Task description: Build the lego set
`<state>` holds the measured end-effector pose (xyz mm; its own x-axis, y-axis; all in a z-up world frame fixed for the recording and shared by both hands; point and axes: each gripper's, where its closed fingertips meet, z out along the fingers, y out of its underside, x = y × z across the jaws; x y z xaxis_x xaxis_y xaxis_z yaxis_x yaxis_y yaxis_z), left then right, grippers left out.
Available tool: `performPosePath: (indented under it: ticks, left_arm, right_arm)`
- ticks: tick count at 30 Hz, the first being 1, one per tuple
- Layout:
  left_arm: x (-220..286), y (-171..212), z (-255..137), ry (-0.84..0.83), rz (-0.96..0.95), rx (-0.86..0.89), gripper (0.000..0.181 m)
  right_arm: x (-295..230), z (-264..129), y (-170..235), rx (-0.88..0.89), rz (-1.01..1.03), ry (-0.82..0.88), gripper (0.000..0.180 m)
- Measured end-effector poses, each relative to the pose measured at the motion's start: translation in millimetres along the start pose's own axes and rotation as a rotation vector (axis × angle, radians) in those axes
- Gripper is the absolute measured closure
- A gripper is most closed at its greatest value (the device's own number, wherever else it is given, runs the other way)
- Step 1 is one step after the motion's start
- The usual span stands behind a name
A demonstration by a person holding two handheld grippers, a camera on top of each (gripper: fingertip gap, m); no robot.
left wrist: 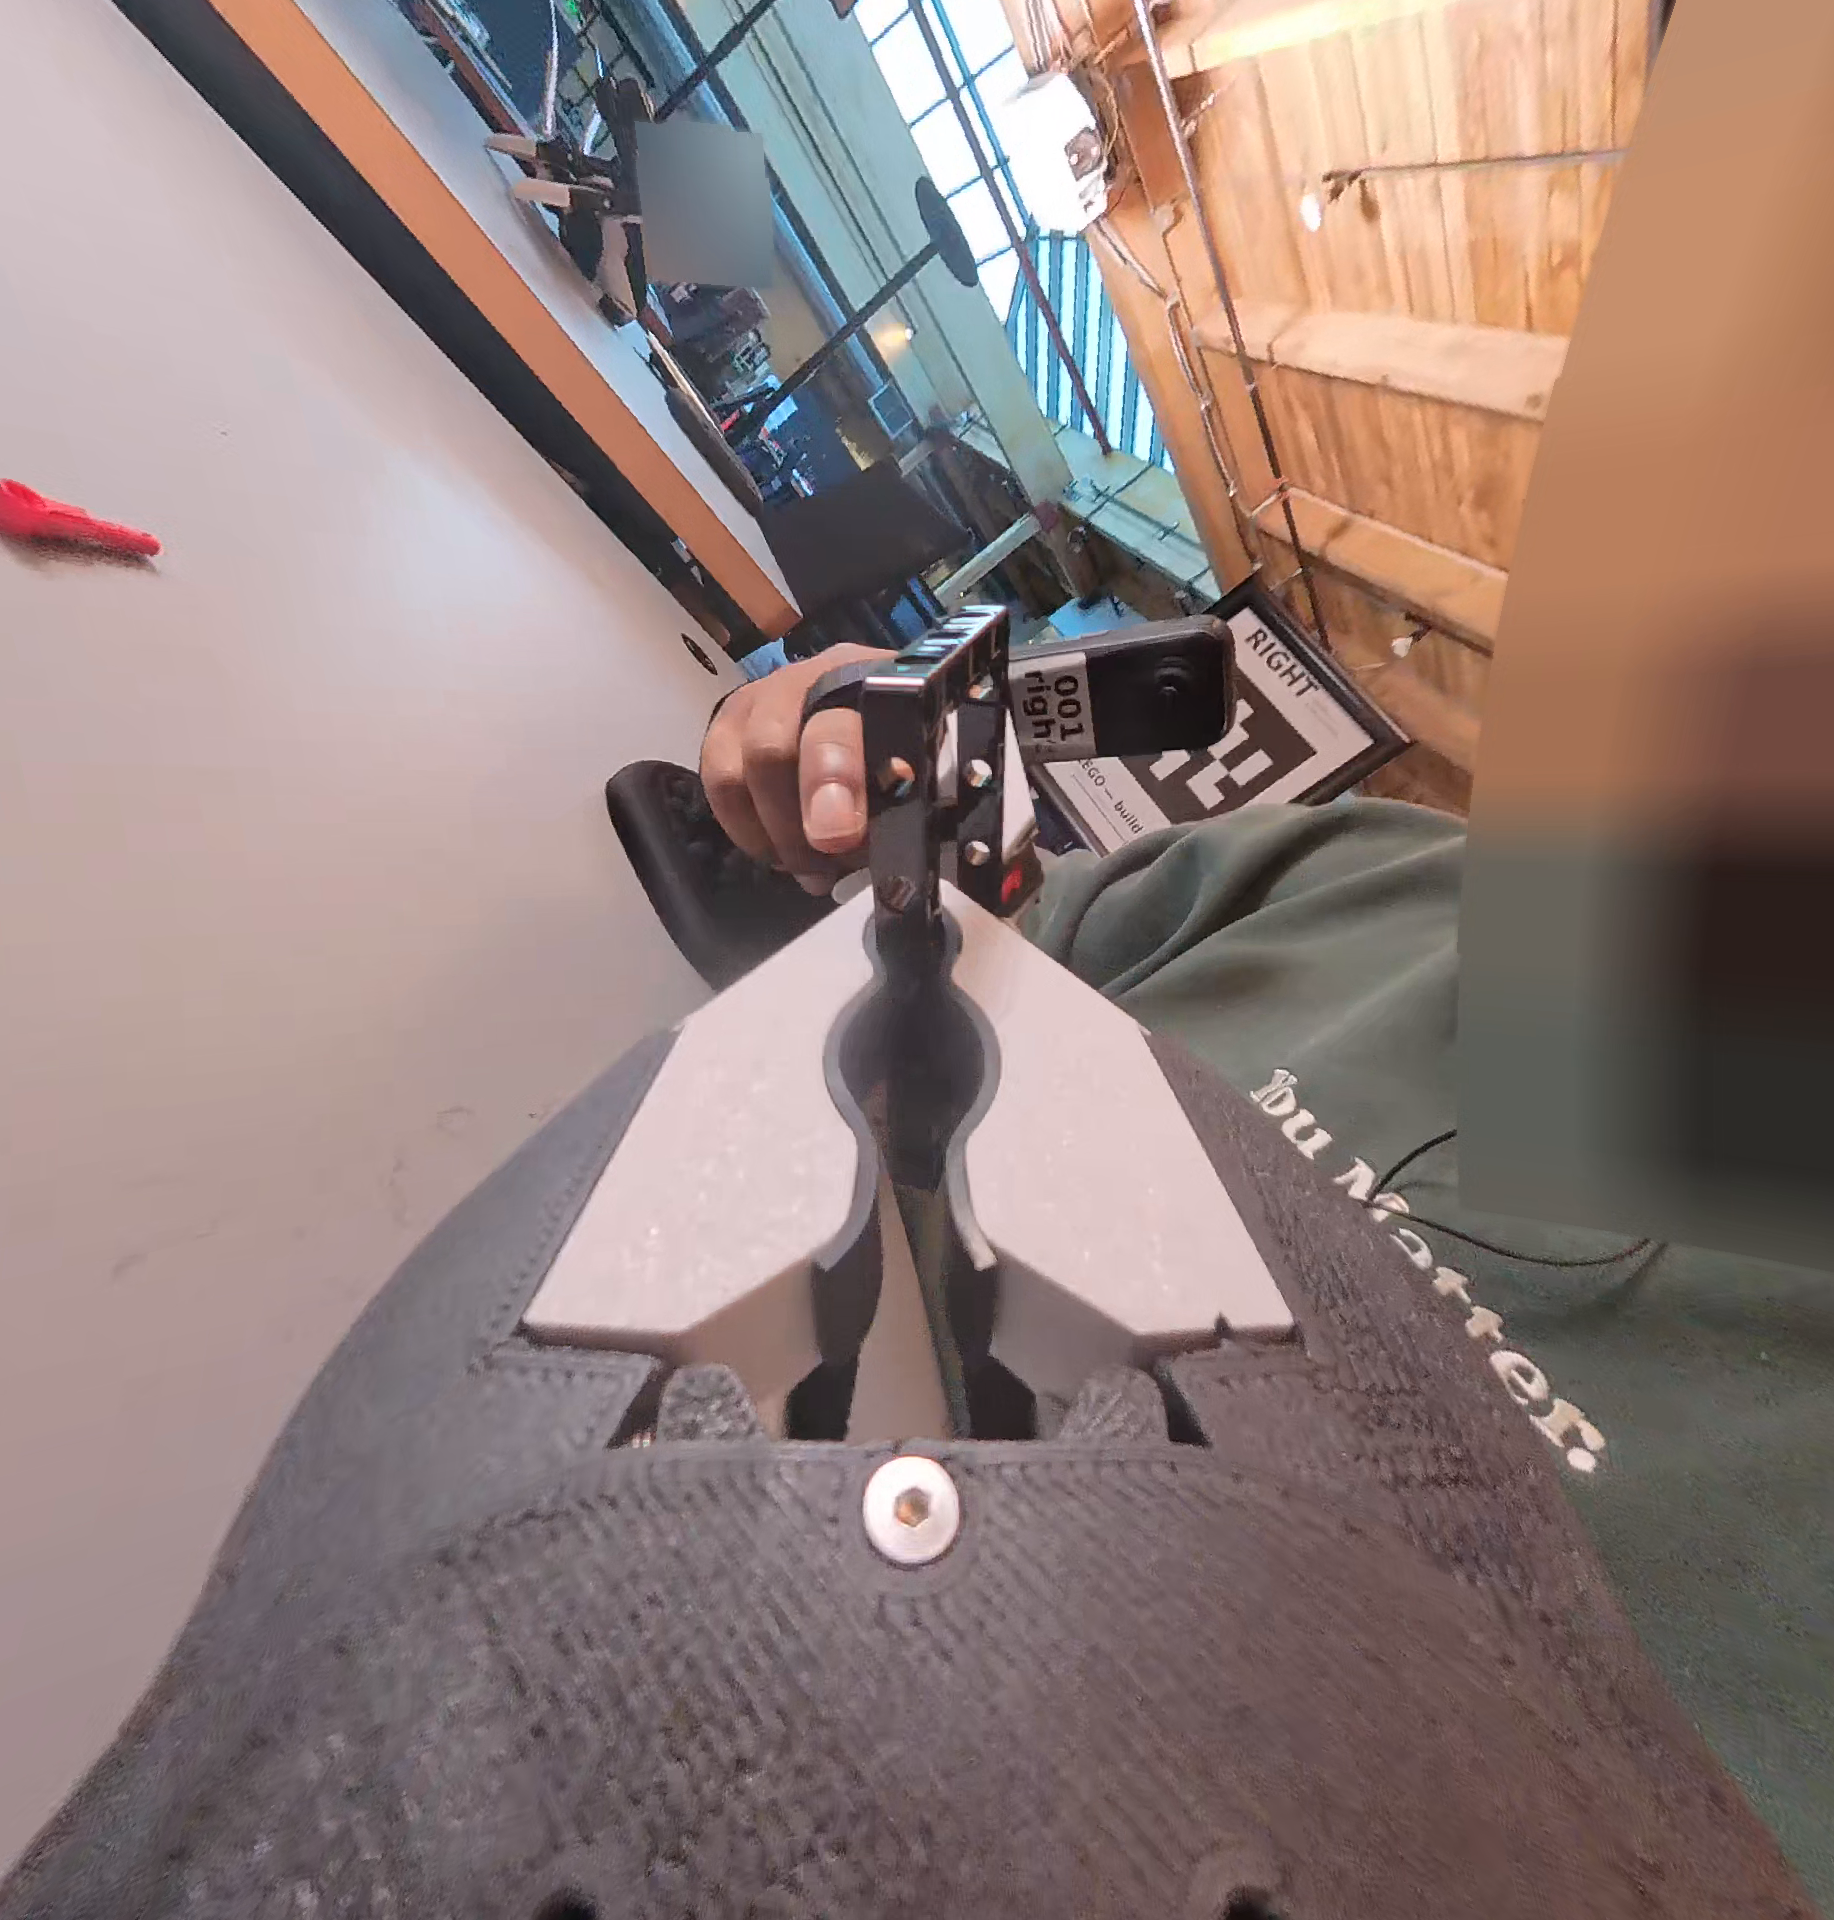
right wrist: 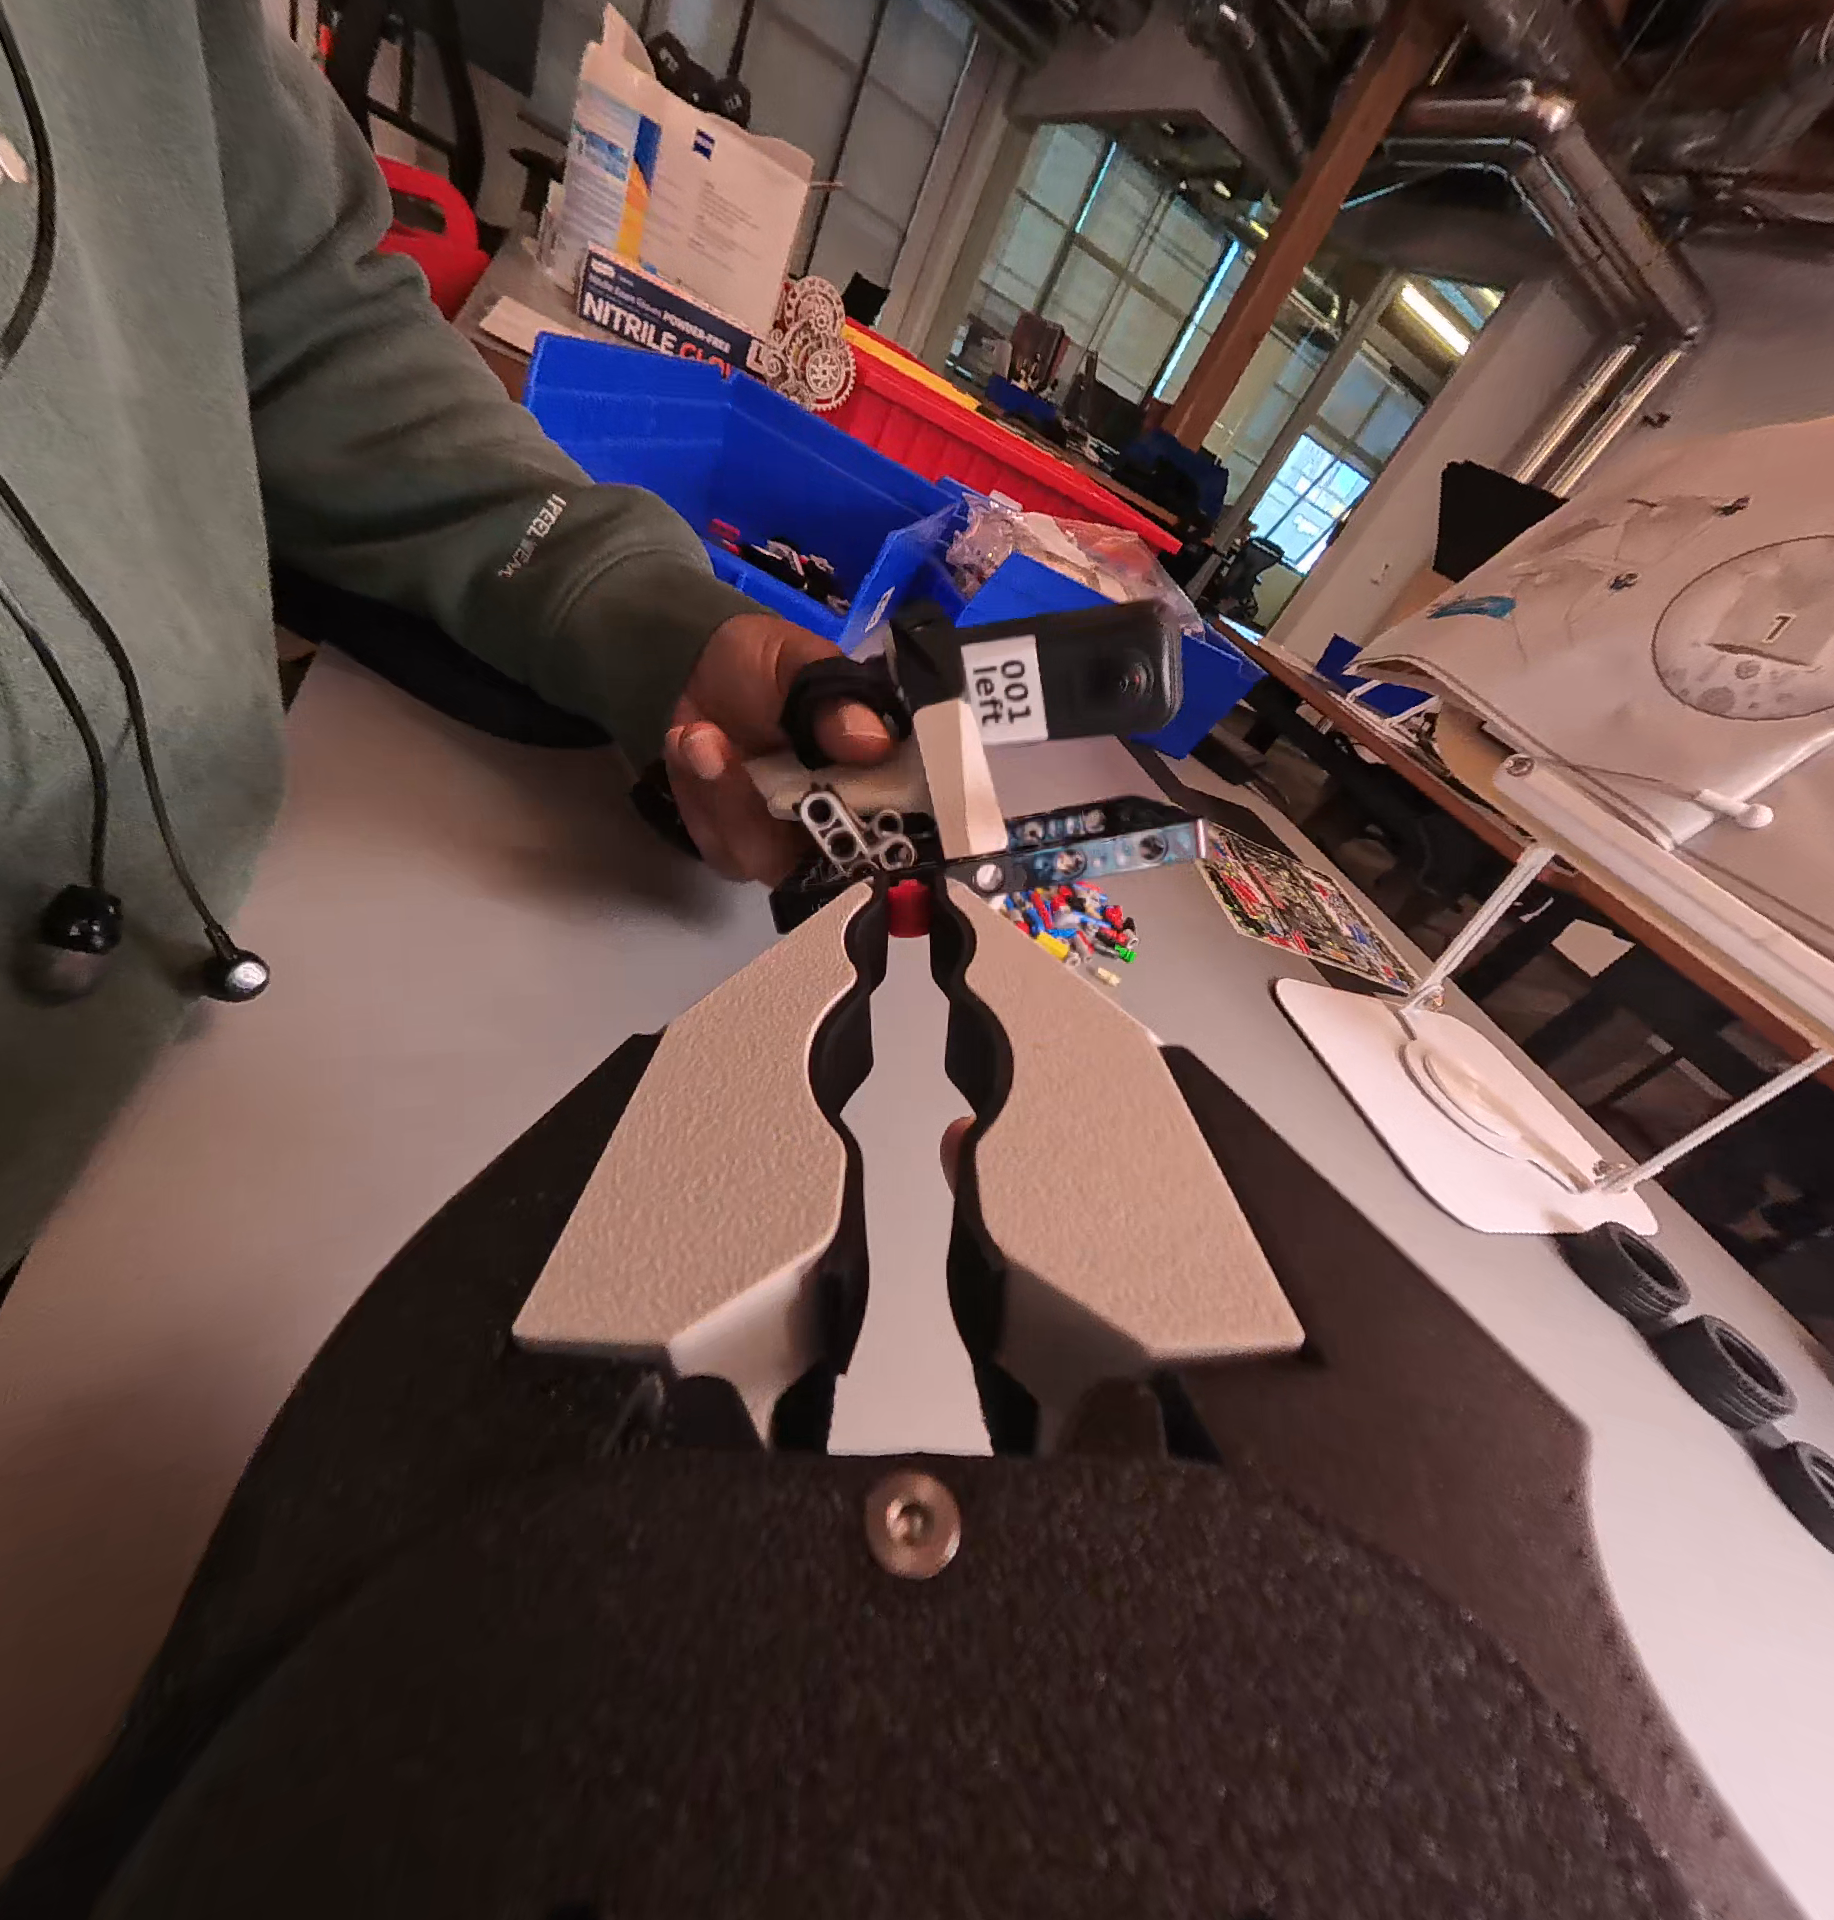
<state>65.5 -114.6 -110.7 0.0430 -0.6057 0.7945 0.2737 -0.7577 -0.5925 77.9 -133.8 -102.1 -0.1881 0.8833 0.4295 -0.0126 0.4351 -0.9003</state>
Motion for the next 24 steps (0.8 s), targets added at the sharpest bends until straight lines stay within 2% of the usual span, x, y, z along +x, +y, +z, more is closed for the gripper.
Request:
performPosePath:
  ticks: [5,11,16,20,24]
  left_arm:
    - [7.0,-0.8,-0.3,0.004,0.02,-0.005,0.181]
    - [13.4,-3.1,1.2,0.004,0.053,-0.001,0.181]
    - [13.3,-0.8,2.3,-0.003,0.057,-0.018,0.181]
    - [14.7,1.2,3.1,-0.003,0.072,-0.033,0.181]
    - [16.2,5.8,5.2,0.008,0.069,-0.051,0.181]
  right_arm:
    - [2.3,-2.0,-1.9,0.029,0.054,-0.008,0.174]
    - [7.5,-5.0,-4.0,0.076,0.272,-0.045,0.174]
    - [7.8,-6.9,-1.6,0.082,0.339,-0.078,0.174]
    - [7.0,-8.2,-1.4,0.082,0.341,-0.091,0.174]
    - [3.4,-11.5,-1.4,0.076,0.242,-0.099,0.174]
